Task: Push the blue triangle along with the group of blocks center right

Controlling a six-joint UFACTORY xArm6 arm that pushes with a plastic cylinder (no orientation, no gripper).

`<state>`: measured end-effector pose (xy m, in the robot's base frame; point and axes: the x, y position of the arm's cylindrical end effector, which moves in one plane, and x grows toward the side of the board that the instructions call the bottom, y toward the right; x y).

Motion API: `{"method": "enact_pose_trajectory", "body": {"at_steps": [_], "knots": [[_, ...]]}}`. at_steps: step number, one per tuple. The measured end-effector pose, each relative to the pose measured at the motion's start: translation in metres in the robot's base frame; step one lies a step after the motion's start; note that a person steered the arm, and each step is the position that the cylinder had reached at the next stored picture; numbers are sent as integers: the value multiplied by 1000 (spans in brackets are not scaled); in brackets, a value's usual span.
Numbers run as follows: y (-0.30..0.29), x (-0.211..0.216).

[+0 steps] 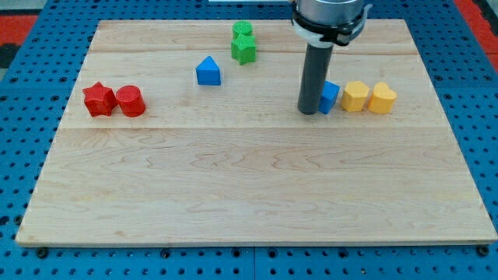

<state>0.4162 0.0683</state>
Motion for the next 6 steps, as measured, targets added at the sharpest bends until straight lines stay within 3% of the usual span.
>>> {"method": "enact_pose_trajectory", "body": {"at_steps": [1,2,3,4,5,6], "knots": [[-106,15],[-196,-25],[-208,-91],[-147,-94],[-46,-54],[42,-47]]}}
